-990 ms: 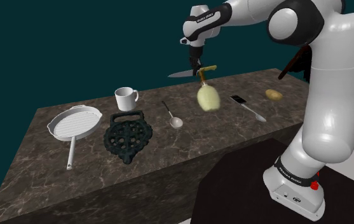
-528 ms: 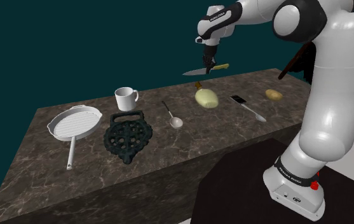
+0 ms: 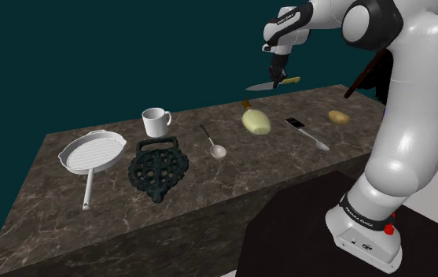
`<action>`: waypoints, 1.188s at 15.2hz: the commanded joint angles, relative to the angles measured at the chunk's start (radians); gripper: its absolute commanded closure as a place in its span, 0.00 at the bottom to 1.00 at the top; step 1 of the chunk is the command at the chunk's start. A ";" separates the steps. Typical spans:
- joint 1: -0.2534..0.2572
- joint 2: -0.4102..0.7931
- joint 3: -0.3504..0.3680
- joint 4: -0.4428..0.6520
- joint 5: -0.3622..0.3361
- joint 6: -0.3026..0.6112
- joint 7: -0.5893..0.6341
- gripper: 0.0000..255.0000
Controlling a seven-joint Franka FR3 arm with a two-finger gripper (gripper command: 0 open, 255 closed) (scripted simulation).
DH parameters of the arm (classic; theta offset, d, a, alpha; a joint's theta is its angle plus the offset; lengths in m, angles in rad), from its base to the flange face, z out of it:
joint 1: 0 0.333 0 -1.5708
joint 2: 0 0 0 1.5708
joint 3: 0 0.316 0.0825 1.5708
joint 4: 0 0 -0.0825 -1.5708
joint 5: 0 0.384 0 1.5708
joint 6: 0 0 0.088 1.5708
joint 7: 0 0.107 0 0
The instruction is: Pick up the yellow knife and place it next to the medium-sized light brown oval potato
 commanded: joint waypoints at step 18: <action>-0.372 0.255 -0.061 0.367 0.122 -0.134 -0.408 1.00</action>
